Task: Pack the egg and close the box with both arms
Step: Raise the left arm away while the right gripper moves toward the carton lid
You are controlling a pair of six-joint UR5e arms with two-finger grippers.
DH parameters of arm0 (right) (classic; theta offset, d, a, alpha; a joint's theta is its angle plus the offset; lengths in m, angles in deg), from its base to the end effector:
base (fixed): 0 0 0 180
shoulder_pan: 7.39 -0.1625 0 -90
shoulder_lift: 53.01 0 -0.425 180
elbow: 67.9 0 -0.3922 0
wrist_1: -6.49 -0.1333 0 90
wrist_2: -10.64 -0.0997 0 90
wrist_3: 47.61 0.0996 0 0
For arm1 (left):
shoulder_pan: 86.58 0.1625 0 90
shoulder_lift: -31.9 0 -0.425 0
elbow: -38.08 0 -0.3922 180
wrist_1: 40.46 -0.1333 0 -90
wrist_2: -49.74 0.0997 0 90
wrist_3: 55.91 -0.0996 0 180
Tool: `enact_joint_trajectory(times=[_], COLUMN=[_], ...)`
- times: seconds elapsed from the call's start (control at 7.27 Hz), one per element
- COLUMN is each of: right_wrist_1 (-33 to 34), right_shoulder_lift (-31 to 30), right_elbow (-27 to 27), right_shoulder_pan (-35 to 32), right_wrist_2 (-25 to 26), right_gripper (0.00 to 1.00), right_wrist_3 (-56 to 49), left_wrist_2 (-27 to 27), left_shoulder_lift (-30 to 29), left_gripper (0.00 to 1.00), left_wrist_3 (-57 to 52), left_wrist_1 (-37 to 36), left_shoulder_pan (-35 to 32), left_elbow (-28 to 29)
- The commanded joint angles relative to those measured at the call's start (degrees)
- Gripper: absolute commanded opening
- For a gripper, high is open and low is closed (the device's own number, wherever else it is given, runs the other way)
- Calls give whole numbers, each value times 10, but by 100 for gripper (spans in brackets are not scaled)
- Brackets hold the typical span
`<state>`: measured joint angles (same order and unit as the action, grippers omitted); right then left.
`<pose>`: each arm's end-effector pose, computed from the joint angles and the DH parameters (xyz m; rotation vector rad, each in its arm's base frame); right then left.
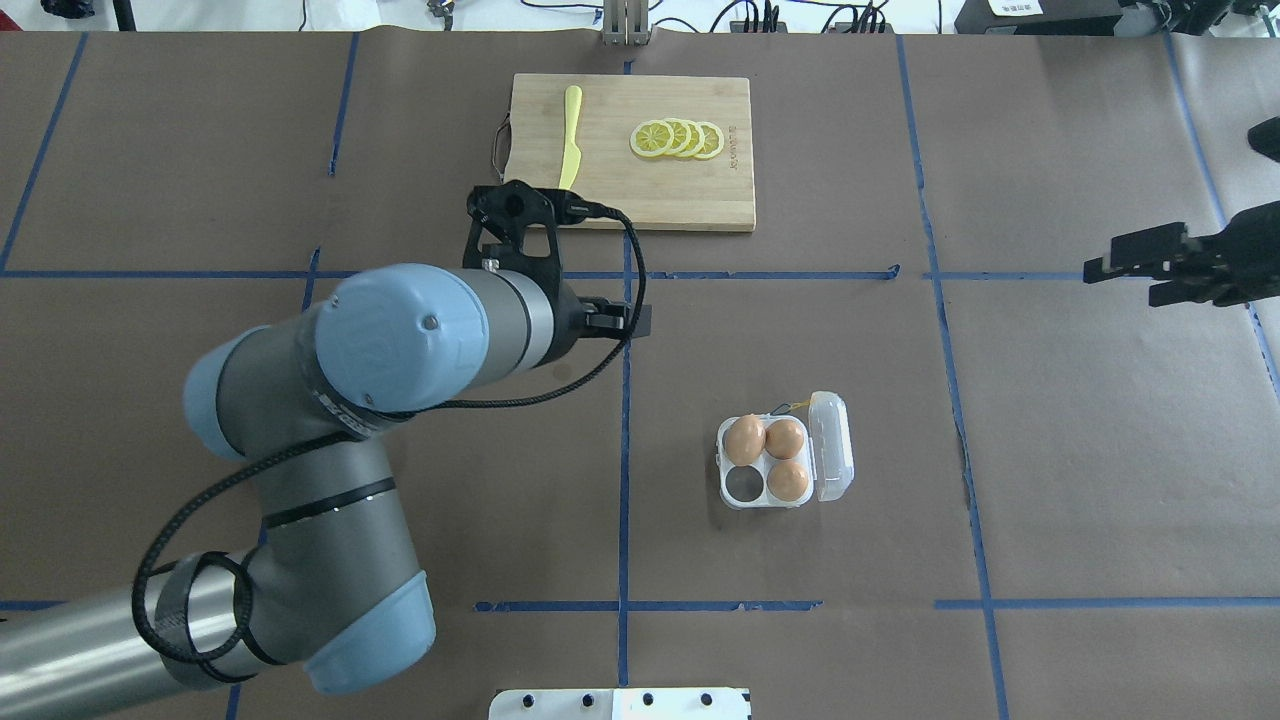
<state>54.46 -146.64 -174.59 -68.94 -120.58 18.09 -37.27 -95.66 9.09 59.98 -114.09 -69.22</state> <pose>-0.1661 -0.4487 0.4591 0.1401 -1.1200 0.2343 0.4831 -0.4078 0.1297 0.5458 1.0015 -0.0687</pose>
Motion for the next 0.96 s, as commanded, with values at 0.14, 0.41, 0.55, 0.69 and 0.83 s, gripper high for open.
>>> enact_joint_trajectory(times=[0.14,0.41,0.55,0.69,0.83], right_wrist_1=[-7,-8,-9,-10,-10], right_shoulder_lift=[8,9,9,13,25], right_elbow=[-47,-59,-62,-61,-60], right_shoulder_pan=[139,189,202,222,237], right_wrist_2=[95,106,105,107,107], right_gripper=[88,57,7,0,0], right_wrist_3=[116,141,144,145,145], left_wrist_2=[-79,-154,-159,-160,-177], left_shoulder_lift=[85,120,128,148,149], left_gripper=[100,100,100,100,100], left_wrist_3=[-139,-168,-217,-256,-288], left_wrist_1=[-49,-49,-49,-50,-50], left_shoulder_pan=[-107,-206,-237,-259,-289], left_elbow=[-68,-84,-84,-85,-85])
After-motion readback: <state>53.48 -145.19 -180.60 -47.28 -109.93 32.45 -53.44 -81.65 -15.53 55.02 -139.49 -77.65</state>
